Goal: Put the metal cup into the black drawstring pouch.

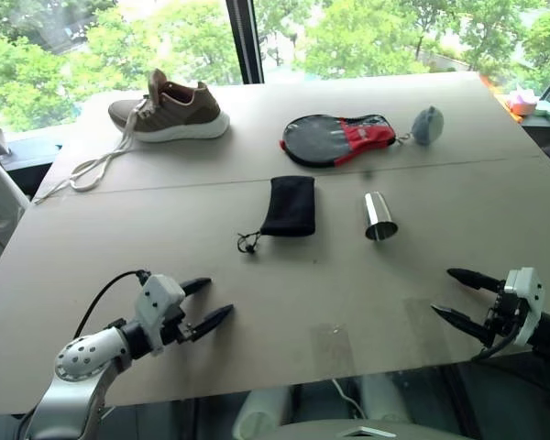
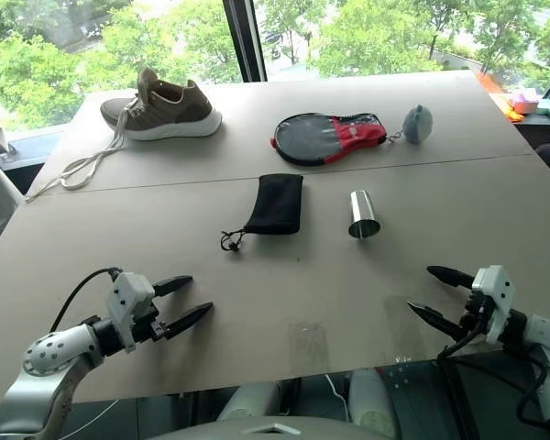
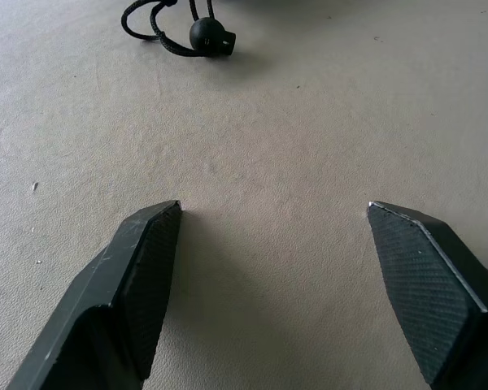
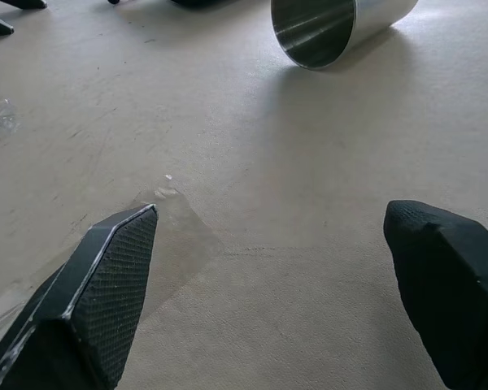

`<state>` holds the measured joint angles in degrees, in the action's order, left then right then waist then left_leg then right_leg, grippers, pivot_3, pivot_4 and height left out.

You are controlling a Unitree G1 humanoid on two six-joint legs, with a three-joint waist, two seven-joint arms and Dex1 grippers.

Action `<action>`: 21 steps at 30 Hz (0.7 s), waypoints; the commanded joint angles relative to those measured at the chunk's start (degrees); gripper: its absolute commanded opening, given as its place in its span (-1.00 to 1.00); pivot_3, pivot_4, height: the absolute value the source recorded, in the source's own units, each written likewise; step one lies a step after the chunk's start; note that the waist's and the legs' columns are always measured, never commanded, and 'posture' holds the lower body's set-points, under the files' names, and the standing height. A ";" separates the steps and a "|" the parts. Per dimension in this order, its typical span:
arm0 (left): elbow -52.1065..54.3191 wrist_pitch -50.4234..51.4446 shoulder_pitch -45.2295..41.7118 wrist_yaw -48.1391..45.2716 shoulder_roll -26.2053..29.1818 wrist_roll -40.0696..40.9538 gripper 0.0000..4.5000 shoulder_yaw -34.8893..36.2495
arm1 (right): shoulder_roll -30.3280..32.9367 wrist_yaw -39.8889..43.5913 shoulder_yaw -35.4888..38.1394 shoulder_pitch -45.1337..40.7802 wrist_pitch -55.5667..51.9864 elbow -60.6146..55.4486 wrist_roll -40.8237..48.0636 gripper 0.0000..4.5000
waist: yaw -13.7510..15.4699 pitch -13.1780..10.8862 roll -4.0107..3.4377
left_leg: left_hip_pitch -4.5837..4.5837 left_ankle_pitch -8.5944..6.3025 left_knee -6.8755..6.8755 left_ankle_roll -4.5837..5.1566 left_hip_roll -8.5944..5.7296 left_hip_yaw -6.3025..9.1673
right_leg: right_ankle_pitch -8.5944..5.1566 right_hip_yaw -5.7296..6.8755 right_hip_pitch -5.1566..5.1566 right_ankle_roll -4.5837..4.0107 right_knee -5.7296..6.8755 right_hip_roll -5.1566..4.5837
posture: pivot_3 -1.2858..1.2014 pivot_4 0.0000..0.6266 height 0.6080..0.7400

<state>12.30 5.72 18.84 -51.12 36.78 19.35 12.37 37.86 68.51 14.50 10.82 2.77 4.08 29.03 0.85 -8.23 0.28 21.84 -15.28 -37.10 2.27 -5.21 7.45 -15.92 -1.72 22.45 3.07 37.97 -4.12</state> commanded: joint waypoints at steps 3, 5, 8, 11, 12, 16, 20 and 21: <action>-0.16 0.52 0.32 -0.35 0.08 0.23 0.69 -0.62 | 0.04 0.04 1.55 -0.36 0.79 -0.98 0.82 0.99 | 0.00 0.00 0.00 | 0.00 0.00 0.00 0.00 0.00 0.00 | 0.00 0.00 0.00 0.00 0.00 0.00 | 0.03 -0.52 1.00; -0.15 0.62 0.27 -0.36 0.08 0.33 0.69 -0.58 | 0.02 0.01 1.54 -0.36 0.78 -1.01 0.84 0.99 | 0.00 0.00 0.00 | 0.00 0.00 0.00 0.00 0.00 0.00 | 0.00 0.00 0.00 0.00 0.00 0.00 | 0.03 -0.52 1.00; -0.13 0.65 0.23 -0.41 0.11 0.37 0.69 -0.57 | -0.01 -0.01 1.50 -0.36 0.79 -1.04 0.82 0.99 | 0.00 0.00 0.00 | 0.00 0.00 0.00 0.00 0.00 0.00 | 0.00 0.00 0.00 0.00 0.00 0.00 | 0.03 -0.52 1.00; -0.09 0.71 0.19 -0.42 0.12 0.43 0.69 -0.56 | -0.04 -0.04 1.48 -0.36 0.80 -1.08 0.82 0.99 | 0.00 0.00 -0.01 | 0.00 0.00 0.00 0.00 0.00 0.00 | 0.00 0.00 0.00 0.00 0.00 0.00 | 0.03 -0.52 1.00; -0.09 0.68 0.18 -0.45 0.14 0.42 0.69 -0.56 | -0.06 -0.06 1.47 -0.36 0.79 -1.12 0.85 0.99 | 0.00 0.00 -0.01 | 0.00 0.00 0.00 0.00 0.00 0.00 | 0.00 0.00 0.00 0.00 0.00 0.00 | 0.03 -0.52 1.00; -0.10 0.73 0.08 -0.53 0.18 0.48 0.69 -0.54 | -0.09 -0.08 1.47 -0.35 0.78 -1.13 0.89 0.99 | 0.01 0.00 -0.01 | 0.00 0.00 0.00 0.00 0.00 0.00 | 0.00 0.00 0.00 0.00 0.00 0.00 | 0.03 -0.52 1.00; -0.01 0.83 -0.04 -0.53 0.17 0.52 0.69 -0.58 | -0.09 -0.11 1.49 -0.34 0.76 -1.16 0.91 0.99 | 0.01 0.00 -0.01 | 0.00 0.00 0.00 0.00 0.00 0.00 | 0.00 0.00 0.00 0.00 0.00 0.00 | 0.03 -0.52 1.00; -0.01 0.84 -0.09 -0.52 0.17 0.53 0.69 -0.59 | -0.10 -0.11 1.49 -0.33 0.76 -1.16 0.93 0.99 | 0.01 0.00 -0.01 | 0.00 0.00 0.00 0.00 0.00 0.00 | 0.00 0.01 0.00 0.00 0.00 0.00 | 0.03 -0.52 1.00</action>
<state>12.30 5.96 18.46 -51.21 36.79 19.52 12.38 37.86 68.33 14.50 10.75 2.77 4.07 29.04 0.86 -8.22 0.28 21.84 -15.29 -37.10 2.27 -5.21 7.46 -15.92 -1.72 22.45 3.07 37.97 -4.12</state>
